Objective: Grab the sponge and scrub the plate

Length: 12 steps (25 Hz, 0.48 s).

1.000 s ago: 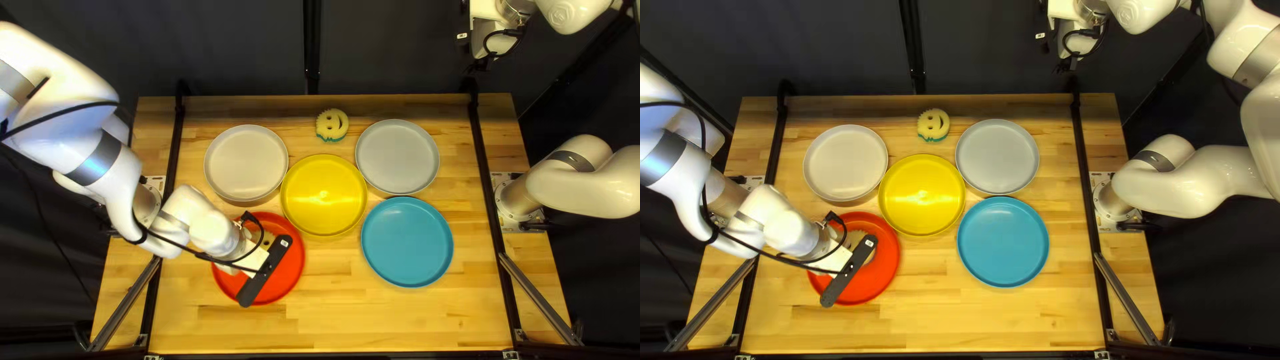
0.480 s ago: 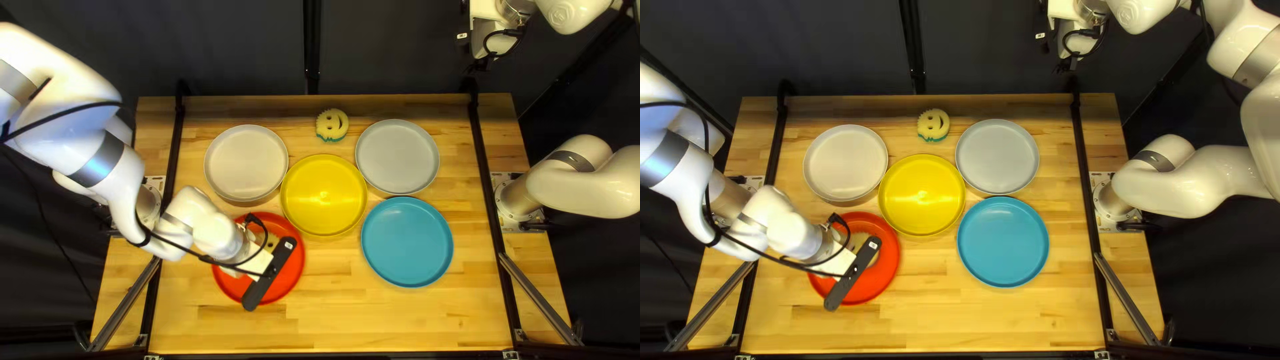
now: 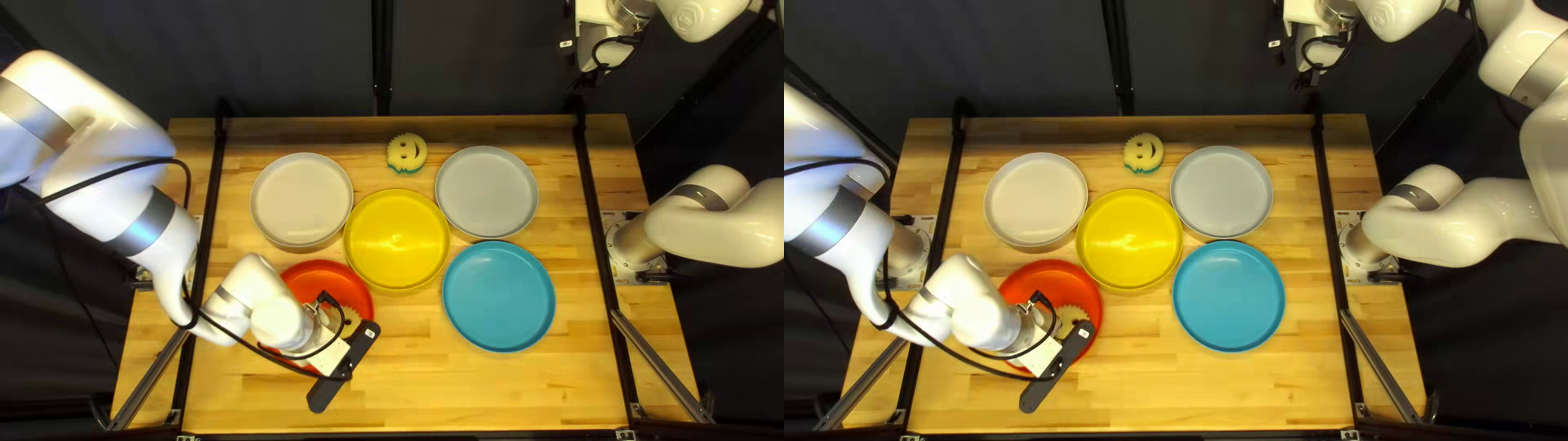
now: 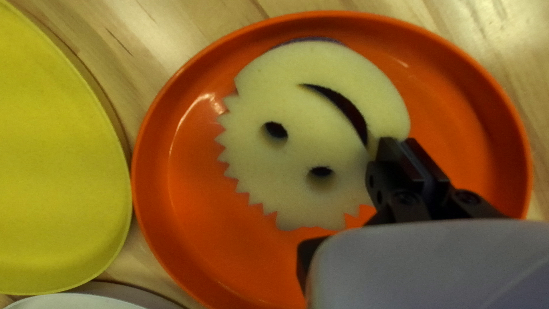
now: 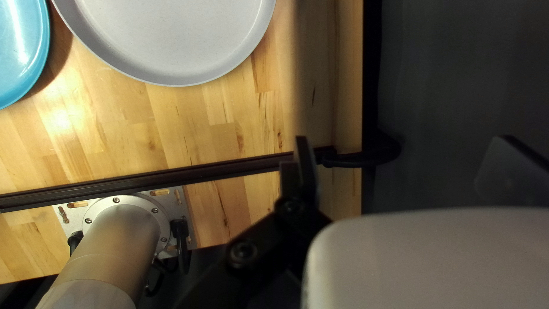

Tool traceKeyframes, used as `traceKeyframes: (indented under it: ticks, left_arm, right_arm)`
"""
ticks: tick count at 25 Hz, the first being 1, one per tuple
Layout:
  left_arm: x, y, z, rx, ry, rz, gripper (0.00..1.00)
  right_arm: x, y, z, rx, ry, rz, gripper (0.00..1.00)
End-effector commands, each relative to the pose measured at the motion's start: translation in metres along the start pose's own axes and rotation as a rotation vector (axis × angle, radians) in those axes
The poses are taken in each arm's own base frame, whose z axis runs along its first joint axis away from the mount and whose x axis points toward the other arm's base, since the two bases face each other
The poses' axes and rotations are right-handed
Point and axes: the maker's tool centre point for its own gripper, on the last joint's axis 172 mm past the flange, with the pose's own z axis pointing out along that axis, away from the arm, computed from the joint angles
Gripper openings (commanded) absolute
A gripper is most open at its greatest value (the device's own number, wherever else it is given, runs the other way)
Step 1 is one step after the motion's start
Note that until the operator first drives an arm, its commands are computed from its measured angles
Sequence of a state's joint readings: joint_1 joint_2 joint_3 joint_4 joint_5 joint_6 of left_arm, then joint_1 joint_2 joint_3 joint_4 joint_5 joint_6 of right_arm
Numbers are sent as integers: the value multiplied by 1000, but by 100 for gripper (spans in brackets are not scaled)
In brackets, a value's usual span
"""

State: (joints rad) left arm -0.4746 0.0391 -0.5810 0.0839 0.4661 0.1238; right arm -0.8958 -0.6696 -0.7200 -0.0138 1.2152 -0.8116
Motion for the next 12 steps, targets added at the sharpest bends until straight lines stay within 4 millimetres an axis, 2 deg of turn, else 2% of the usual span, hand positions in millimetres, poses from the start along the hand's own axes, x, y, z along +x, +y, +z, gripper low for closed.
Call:
traceKeyframes:
  ticks: [1, 6, 9, 12]
  left_arm:
    - [-13, -19, 3, -10, 3, -13, 0]
    - [-26, -21, -3, -15, -2, -29, 0]
    - [-29, -8, -9, -17, -7, -38, 0]
    - [-21, 14, -12, -16, -14, -38, 0]
  right_arm:
    - [0, 0, 0, 0, 0, 0, 100]
    - [0, 0, 0, 0, 0, 0, 100]
    - [0, 0, 0, 0, 0, 0, 100]
    - [0, 0, 0, 0, 0, 0, 100]
